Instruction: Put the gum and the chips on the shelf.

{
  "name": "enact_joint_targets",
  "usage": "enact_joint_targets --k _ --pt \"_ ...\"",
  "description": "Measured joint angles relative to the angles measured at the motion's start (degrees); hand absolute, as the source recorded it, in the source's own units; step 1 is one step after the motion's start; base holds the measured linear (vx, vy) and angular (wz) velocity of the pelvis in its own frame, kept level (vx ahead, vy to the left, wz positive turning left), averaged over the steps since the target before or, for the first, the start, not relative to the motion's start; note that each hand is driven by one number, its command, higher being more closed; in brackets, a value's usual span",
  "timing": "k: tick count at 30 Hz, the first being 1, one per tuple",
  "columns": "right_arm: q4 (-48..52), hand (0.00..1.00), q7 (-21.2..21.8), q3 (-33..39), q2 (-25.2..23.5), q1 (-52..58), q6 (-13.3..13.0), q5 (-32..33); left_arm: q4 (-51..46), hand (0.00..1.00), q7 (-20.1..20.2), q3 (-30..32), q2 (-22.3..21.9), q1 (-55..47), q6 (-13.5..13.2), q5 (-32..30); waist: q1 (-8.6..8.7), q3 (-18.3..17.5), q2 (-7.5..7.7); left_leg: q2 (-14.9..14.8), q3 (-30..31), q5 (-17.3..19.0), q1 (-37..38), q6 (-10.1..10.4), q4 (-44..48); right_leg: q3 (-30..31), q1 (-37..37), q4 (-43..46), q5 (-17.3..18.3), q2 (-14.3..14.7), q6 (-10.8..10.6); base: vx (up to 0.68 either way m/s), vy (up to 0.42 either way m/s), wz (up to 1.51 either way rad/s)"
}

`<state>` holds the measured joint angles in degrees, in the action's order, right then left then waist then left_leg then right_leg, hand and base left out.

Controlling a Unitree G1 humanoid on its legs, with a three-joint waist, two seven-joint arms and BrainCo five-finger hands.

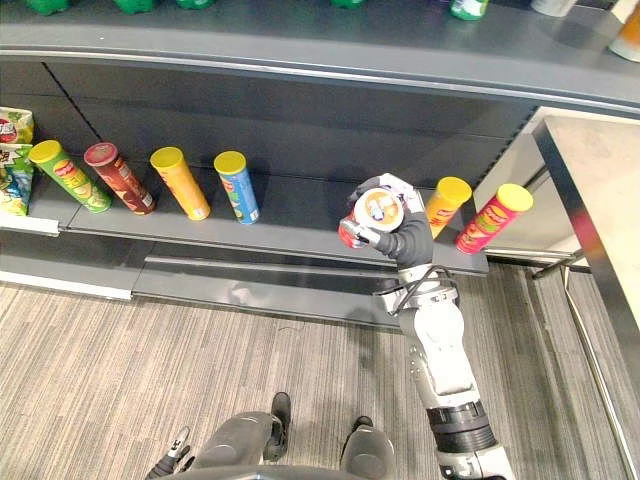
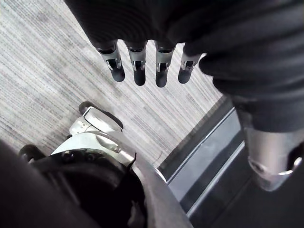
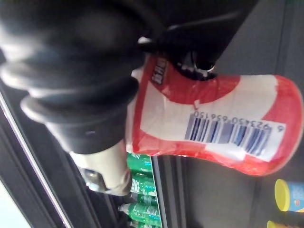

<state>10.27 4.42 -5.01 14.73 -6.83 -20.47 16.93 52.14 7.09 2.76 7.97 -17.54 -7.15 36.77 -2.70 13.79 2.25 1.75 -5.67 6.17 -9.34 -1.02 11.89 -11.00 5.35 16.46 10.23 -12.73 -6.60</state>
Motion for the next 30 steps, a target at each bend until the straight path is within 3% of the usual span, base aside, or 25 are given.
enact_joint_targets --k 2,8,14,20,26,30 --pt "0.00 1.00 0.65 0.00 0.00 0.21 -0.81 -0.03 0.01 0.00 -0.12 0.03 0.05 -0.27 -0.45 -1.72 0.93 0.01 0.08 -0.87 -1.26 -1.65 0.86 0.38 -2.53 0.08 -0.14 -1.36 -0.51 0.73 0.31 -0.01 -0.069 -0.09" --pt "-1.97 1.00 2.60 -0.01 0.01 0.20 -0.65 0.01 -0.11 0.00 -0.45 0.42 0.04 -0.25 -2.27 -2.36 1.10 -0.24 0.61 -1.42 -1.93 -5.51 4.05 1.12 -10.27 0.14 -1.09 -5.50 -3.47 2.08 0.40 0.08 -0.036 -0.07" --pt "-3.25 1.00 6.26 -0.04 0.36 -0.43 3.88 0.08 -0.75 0.00 -0.68 0.46 0.46 -0.25 -2.23 -5.66 1.12 -0.91 1.05 -1.37 -1.94 -7.32 8.40 1.23 -16.91 0.05 -2.99 -6.46 -4.26 2.53 0.59 0.09 -0.002 -0.01" --pt "-4.49 1.00 11.75 -0.86 2.36 -3.72 7.62 1.69 -1.34 0.00 -1.85 0.34 1.30 -0.21 -1.46 -6.75 1.10 -3.26 2.26 -1.15 -1.67 -7.84 10.69 0.75 -17.23 -0.22 -4.90 -5.87 -4.26 2.45 0.59 0.13 0.025 0.10" --pt "-5.85 1.00 15.84 -6.08 3.62 -12.47 8.98 2.16 -1.85 0.00 -3.58 -0.06 1.23 -0.28 0.02 -8.37 0.90 -5.01 1.82 -1.26 -1.41 -7.76 11.75 0.88 -17.26 -1.02 -6.66 -6.71 -4.32 2.57 0.65 0.03 0.004 0.04" --pt "-6.99 1.00 16.04 -8.81 4.78 -17.79 10.10 2.15 -1.40 0.00 -3.82 1.28 0.60 -0.23 0.87 -9.50 0.26 -5.77 1.20 -1.61 -1.25 -7.49 11.45 1.49 -17.67 -1.04 -7.33 -8.83 -5.50 3.04 0.69 -0.06 -0.006 -0.04"
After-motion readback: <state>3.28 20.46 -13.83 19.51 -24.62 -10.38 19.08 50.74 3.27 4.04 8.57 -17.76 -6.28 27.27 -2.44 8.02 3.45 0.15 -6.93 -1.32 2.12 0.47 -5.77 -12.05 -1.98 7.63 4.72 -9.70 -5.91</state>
